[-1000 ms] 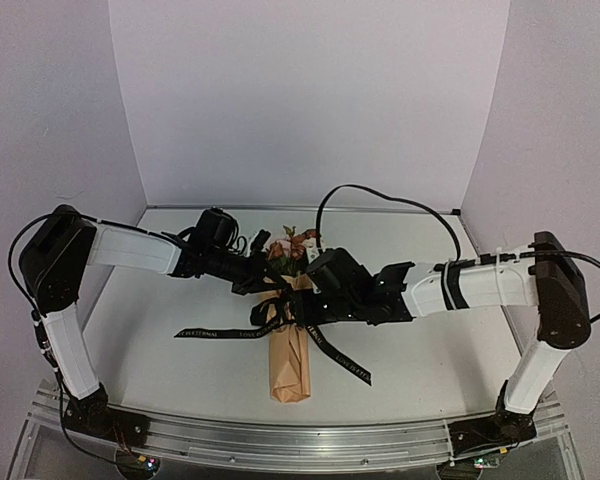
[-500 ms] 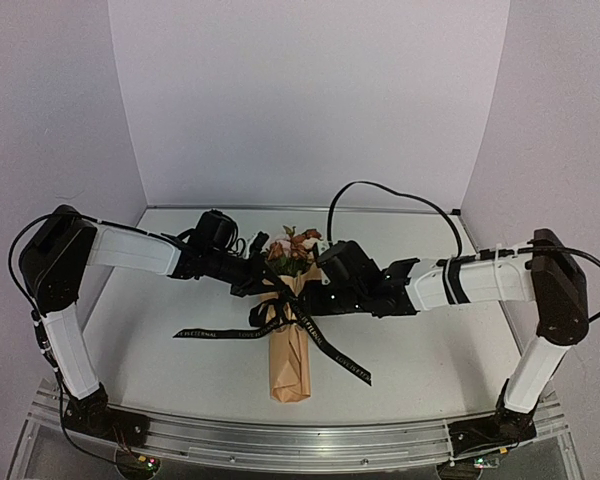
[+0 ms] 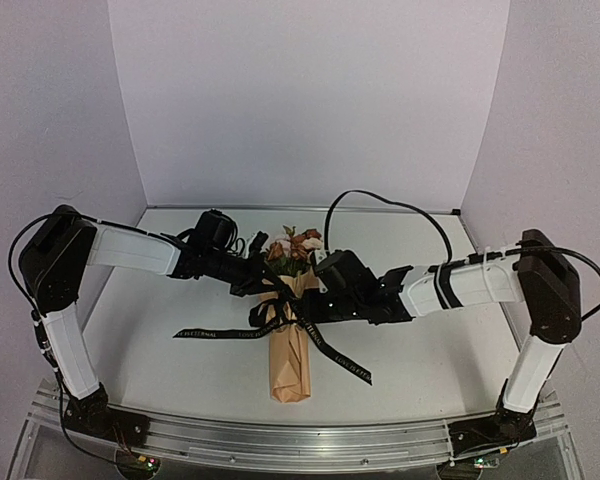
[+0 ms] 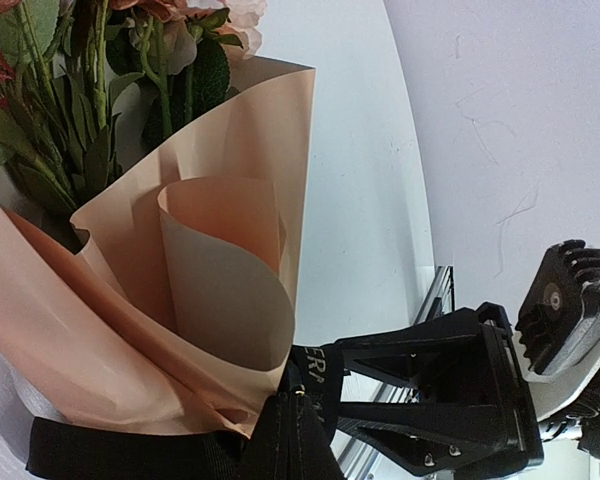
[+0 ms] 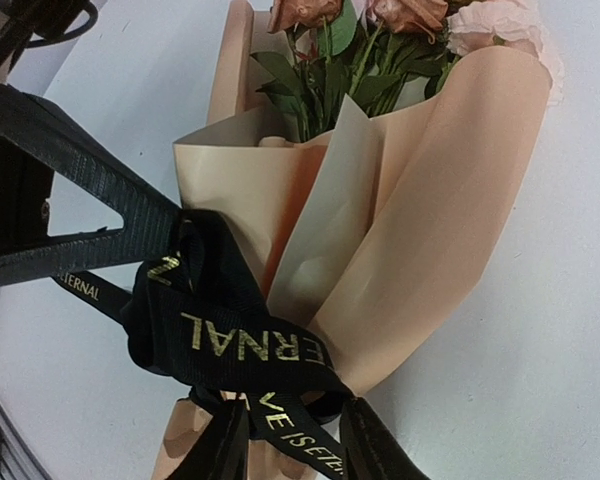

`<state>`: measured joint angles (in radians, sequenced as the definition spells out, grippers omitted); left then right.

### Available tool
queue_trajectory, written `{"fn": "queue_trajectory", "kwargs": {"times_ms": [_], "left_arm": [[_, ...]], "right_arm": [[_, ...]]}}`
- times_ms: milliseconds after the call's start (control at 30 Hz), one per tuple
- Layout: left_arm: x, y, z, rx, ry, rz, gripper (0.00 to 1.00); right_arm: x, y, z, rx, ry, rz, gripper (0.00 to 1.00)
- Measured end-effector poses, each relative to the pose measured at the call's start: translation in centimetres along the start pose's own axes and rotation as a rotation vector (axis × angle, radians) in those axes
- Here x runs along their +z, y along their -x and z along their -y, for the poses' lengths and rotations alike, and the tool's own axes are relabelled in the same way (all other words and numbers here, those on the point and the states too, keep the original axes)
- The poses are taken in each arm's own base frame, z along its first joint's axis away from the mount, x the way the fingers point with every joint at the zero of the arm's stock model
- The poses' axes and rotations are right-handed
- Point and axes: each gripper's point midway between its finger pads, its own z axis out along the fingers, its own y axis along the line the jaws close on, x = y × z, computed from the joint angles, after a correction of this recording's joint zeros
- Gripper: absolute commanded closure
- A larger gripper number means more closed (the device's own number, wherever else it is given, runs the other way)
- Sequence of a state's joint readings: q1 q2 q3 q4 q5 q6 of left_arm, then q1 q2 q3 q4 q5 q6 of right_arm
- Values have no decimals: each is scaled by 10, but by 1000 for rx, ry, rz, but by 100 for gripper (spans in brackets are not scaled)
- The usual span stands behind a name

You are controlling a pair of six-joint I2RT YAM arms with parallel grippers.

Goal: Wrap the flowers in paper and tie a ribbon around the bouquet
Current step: Cross the half-tied ribbon over the folded bouquet.

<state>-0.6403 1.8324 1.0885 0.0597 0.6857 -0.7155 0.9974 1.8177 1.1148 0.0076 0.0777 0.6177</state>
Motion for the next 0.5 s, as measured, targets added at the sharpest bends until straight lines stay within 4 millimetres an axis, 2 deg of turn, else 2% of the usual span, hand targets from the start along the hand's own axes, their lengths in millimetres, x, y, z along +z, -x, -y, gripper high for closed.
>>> {"fn": "queue_trajectory", "kwargs": {"times_ms": [67,200,300,467,500], "left_arm": [[0,0,0,0,0,0,100],[0,0,0,-2,2,-1,100],[0,-1,-1,-5,4,-3,100],[-1,-1,-1,-6,4,-3,100],[-1,-1,-1,-6,4,-3,100]], "right_arm": [[0,0,3,2,-11,4,77],[1,2,7,14,-30,19,68],[1,2,12,21,-46,25,67],[2,2,15,26,-52,27,78],[2,2,15,29,-53,26,84]]}}
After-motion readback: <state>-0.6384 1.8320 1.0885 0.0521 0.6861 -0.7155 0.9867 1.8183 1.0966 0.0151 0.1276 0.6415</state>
